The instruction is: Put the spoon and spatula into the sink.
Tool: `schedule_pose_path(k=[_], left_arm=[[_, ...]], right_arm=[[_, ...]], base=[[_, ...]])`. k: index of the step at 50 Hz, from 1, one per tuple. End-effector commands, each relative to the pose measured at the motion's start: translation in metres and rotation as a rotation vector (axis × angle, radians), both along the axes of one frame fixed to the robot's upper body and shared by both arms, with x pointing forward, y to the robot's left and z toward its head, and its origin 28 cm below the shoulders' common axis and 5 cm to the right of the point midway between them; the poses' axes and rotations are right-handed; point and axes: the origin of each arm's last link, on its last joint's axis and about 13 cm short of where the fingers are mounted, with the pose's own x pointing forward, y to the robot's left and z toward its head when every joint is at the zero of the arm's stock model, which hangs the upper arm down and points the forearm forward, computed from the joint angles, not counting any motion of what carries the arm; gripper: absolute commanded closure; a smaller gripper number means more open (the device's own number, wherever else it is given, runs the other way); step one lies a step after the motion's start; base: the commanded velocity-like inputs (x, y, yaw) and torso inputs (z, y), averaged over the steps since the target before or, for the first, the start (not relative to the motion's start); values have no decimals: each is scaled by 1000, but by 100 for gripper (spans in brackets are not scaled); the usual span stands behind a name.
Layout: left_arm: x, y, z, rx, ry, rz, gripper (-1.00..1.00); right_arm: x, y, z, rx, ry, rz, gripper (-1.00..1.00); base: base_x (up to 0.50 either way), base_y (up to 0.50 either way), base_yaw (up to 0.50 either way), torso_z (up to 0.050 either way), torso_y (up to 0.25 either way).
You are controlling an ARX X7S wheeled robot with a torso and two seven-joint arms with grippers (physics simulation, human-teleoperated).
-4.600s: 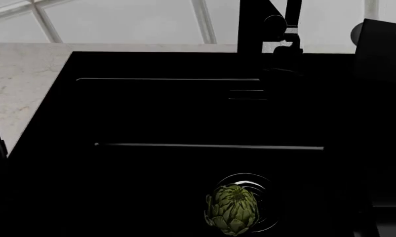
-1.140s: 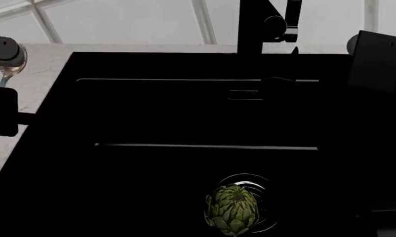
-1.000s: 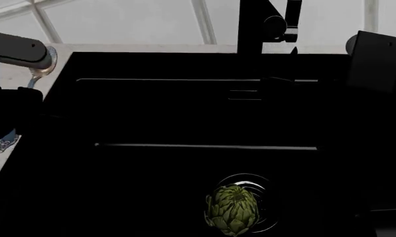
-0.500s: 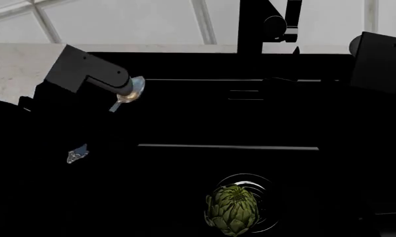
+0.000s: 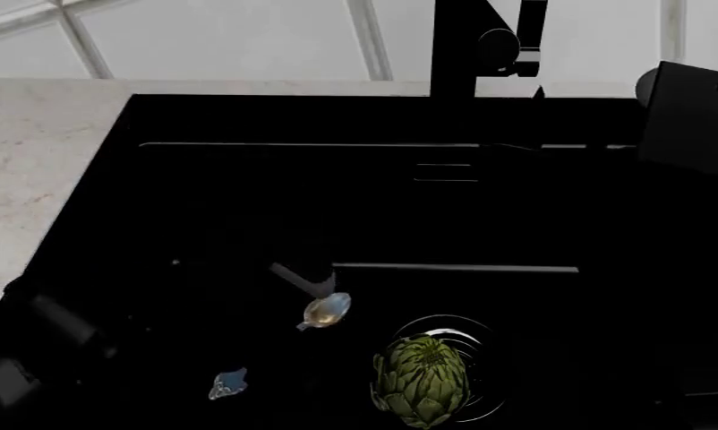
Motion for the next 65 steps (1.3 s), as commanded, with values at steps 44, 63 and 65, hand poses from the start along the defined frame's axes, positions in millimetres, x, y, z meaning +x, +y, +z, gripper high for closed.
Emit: schedule_pose_path(k=[44, 63, 65], left_arm=[[-59, 19, 106, -40, -363, -70, -100], [-107, 47, 141, -60, -580, 81, -100], [-113, 50, 142, -52, -589, 115, -100]], right_arm=[[-1, 2, 3, -4, -7, 9, -100], [-1, -2, -1, 4, -5, -3, -100], [-1, -1, -1, 3, -4, 0, -100]], base=[[0, 0, 0, 0, 0], [0, 0, 0, 0, 0], [0, 0, 0, 0, 0]])
